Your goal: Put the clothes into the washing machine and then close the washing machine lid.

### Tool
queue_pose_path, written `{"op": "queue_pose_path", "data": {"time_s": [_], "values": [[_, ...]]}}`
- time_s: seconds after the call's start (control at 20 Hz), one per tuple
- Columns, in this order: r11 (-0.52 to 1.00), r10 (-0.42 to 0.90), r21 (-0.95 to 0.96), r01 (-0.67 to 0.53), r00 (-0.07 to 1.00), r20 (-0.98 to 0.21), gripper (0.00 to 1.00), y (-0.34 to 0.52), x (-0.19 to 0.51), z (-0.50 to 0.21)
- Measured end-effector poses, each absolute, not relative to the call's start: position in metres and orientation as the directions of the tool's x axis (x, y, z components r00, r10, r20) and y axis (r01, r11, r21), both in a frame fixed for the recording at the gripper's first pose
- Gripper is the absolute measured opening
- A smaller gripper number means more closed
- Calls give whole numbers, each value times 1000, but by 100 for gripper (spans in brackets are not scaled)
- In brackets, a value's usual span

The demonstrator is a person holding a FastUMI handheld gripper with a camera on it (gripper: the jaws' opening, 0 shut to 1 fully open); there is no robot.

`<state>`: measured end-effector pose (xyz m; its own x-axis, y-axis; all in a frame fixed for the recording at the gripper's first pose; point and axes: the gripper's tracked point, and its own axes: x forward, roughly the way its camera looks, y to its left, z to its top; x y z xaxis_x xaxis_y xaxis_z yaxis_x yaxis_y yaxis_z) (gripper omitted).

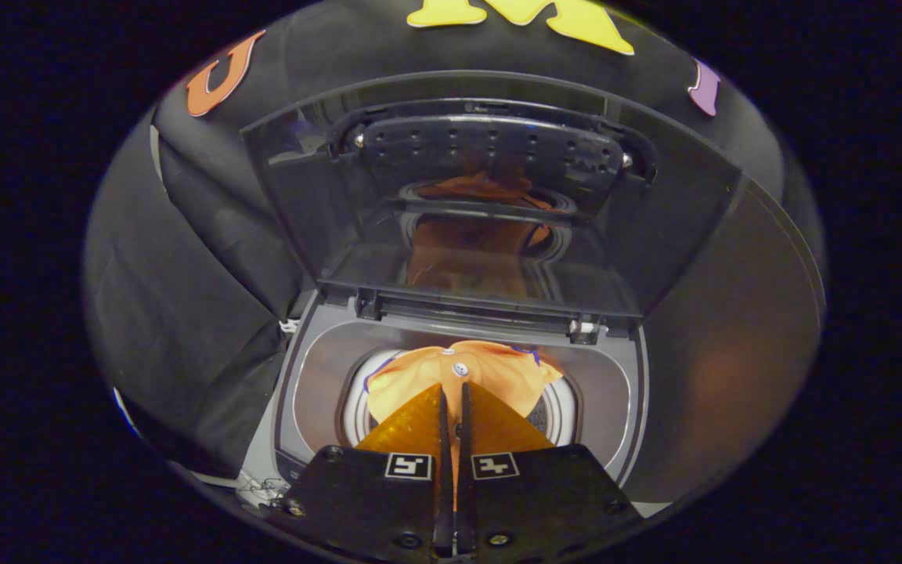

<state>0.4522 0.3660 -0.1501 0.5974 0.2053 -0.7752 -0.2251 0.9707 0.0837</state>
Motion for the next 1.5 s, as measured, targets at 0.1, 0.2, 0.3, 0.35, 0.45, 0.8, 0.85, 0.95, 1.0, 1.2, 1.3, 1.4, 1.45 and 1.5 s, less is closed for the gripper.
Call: {"op": "queue_pose_path", "data": {"time_s": [0.1, 0.2, 0.3, 0.35, 0.45, 0.8, 0.85, 0.95, 1.0, 1.2, 1.3, 1.4, 1.45, 1.5], "values": [[970, 203, 77, -231, 590, -781, 5, 368, 452, -158], [970, 197, 71, -231, 586, -786, 6, 369, 453, -165], [972, 192, 72, -224, 579, -792, 5, 369, 451, -170], [972, 189, 72, -222, 571, -799, 5, 369, 450, -175], [973, 192, 80, -219, 558, -807, 5, 370, 451, -182], [971, 212, 129, -199, 485, -848, 62, 377, 443, -204], [972, 213, 132, -196, 486, -848, 81, 376, 444, -204], [972, 208, 122, -200, 498, -842, 99, 371, 443, -198], [971, 207, 115, -209, 502, -839, 99, 370, 444, -197], [968, 205, 86, -237, 538, -818, 99, 364, 445, -177], [965, 215, 85, -250, 557, -802, 99, 362, 442, -155], [960, 240, 98, -263, 587, -773, 99, 364, 444, -120], [958, 251, 104, -268, 602, -758, 99, 364, 446, -103], [956, 262, 111, -272, 618, -741, 99, 364, 447, -82]]}}
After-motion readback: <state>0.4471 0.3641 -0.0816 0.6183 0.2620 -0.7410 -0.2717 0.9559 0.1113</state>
